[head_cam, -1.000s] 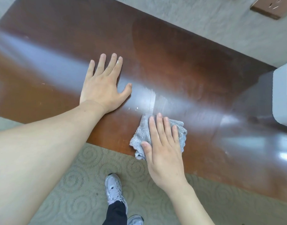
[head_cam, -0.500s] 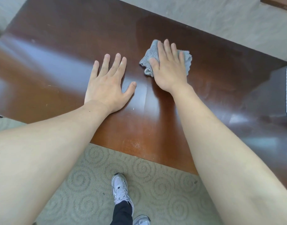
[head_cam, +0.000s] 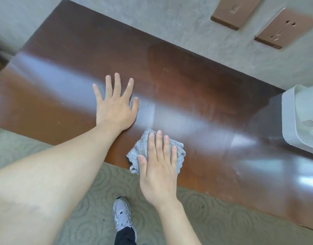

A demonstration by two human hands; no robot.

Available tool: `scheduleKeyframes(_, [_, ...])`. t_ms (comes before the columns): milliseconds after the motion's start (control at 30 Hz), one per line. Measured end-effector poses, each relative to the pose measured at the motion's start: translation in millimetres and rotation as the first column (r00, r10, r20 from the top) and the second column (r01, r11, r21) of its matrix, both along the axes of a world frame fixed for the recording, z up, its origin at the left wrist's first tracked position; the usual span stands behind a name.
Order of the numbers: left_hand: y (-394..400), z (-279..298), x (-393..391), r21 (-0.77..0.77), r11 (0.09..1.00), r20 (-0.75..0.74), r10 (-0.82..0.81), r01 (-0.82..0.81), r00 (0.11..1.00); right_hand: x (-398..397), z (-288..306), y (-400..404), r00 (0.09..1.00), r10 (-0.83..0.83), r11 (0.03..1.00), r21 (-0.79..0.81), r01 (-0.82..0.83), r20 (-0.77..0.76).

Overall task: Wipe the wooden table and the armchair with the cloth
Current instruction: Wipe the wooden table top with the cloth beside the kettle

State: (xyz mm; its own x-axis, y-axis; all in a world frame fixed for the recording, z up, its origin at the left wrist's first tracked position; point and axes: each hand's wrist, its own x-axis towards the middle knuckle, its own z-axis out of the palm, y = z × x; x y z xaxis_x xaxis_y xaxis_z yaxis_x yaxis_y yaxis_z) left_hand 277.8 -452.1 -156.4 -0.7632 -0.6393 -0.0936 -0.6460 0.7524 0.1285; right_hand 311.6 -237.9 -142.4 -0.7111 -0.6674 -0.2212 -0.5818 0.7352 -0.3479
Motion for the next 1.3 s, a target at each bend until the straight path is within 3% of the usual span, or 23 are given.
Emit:
scheduleKeyframes(167, [-1.8,-7.0,-1.1,-0.02,1.0,0.001,-0.015,0.015,1.0,-68.8,-7.7,-47.8,0.994,0.021,1.0,0.016,-0.019,-0.107])
scheduleKeyframes(333, [-1.8,-8.8,-1.5,-0.032,0.999,0.006,-0.026,0.026,1.0,-196.5,-13.4,-116.0,0.971,-0.096,0.993,0.041,0.108,-0.221])
scheduleKeyframes(500, [-1.9,-10.6,-4.0,-0.046,0.998,0.034,-0.031,0.032,0.999,-261.5,-15.9,-168.9,0.968,-0.128,0.987,0.066,0.145,-0.214])
scheduleKeyframes(633, [-2.8,-9.4,-3.5,-0.048,0.998,0.048,-0.028,0.03,0.998,-251.3,-7.7,-169.1,0.976,0.019,0.997,0.079,-0.002,-0.216])
scheduleKeyframes(733, [-2.6,-10.3,-2.3,-0.051,0.998,0.047,-0.022,0.024,0.999,-200.7,-4.1,-130.0,0.967,0.159,0.987,0.04,-0.155,-0.197])
scheduleKeyframes(933, [-3.3,-6.6,-4.9,-0.039,0.999,0.059,-0.018,0.02,0.998,-41.3,-5.5,-7.4,0.978,0.16,0.987,0.026,-0.158,-0.135])
scheduleKeyframes(1033, [-2.1,-7.0,-3.3,-0.045,0.999,0.053,-0.015,0.018,0.998,6.6,-7.8,17.3,0.989,0.109,0.994,0.021,-0.107,-0.104])
scheduleKeyframes(1167, [-1.6,-5.6,-5.1,-0.033,0.999,0.056,-0.009,0.011,0.998,-50.7,-7.8,-16.3,0.975,0.127,0.991,0.063,-0.118,-0.181])
scheduleKeyframes(1300, [-0.7,-5.7,-4.8,-0.036,0.999,0.062,-0.013,0.016,0.998,-164.5,-8.1,-85.5,0.978,0.007,0.998,0.065,0.007,-0.21])
